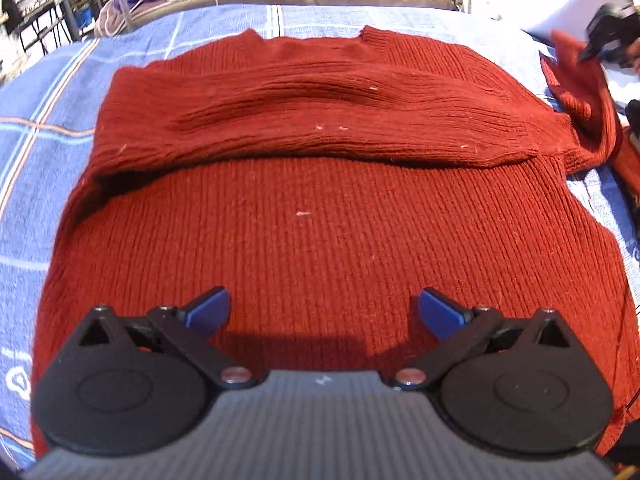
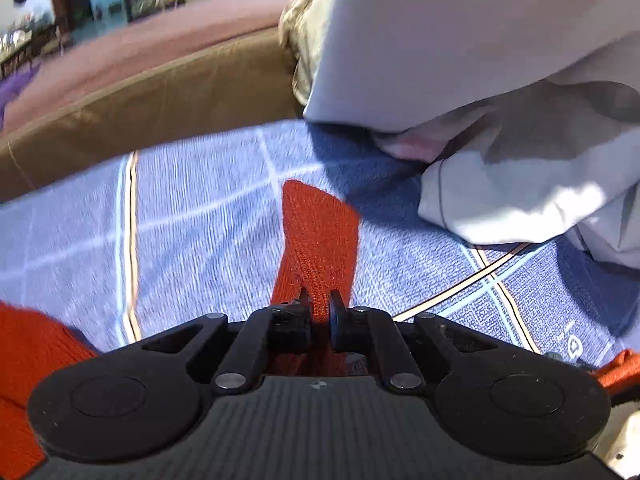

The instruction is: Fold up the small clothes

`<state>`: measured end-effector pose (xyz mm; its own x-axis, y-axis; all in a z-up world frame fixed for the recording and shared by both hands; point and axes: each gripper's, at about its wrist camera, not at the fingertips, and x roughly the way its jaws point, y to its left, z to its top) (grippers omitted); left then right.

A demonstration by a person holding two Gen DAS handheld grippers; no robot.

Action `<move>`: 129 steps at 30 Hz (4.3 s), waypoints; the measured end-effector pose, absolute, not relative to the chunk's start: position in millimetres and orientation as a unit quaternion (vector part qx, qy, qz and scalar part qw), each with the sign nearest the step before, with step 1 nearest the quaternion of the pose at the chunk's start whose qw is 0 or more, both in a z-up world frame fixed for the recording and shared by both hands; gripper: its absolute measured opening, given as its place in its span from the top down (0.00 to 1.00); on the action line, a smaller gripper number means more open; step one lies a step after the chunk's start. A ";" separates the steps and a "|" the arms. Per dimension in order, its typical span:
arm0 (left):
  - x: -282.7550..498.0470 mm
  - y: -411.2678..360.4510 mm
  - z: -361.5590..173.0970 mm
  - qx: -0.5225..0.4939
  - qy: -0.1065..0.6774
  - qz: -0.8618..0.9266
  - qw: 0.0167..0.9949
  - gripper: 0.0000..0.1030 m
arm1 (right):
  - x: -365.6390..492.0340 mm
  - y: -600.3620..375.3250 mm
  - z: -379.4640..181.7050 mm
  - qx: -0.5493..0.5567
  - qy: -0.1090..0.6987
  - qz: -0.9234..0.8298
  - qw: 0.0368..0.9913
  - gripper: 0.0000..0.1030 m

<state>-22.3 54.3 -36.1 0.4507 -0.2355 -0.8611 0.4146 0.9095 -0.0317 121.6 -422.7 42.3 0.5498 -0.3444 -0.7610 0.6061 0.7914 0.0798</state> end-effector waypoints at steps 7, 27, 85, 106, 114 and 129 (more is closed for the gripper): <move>-34.4 59.4 -27.7 0.078 0.471 -0.198 0.856 0.00 | 93.5 -371.8 104.1 0.242 0.280 -0.127 0.920 0.87; -59.6 141.2 -23.1 0.018 0.481 -0.098 0.871 0.00 | 104.6 -87.5 -13.6 0.042 0.356 0.210 0.910 0.47; 39.1 172.0 17.5 0.046 0.420 -0.135 0.896 0.00 | -1.4 -216.3 -21.3 0.091 0.353 0.000 0.931 0.02; -107.5 279.3 -39.0 -0.102 0.441 -0.117 0.884 0.05 | -159.7 -253.7 -38.6 0.134 0.438 0.039 0.888 0.02; -117.3 257.5 -41.9 -0.056 0.434 -0.135 0.889 0.43 | -178.0 -253.5 -50.5 0.171 0.455 0.075 0.871 0.01; -99.5 261.7 -24.9 -0.116 0.439 -0.162 0.876 0.86 | -159.8 -248.7 -40.7 0.252 0.489 0.160 0.820 0.77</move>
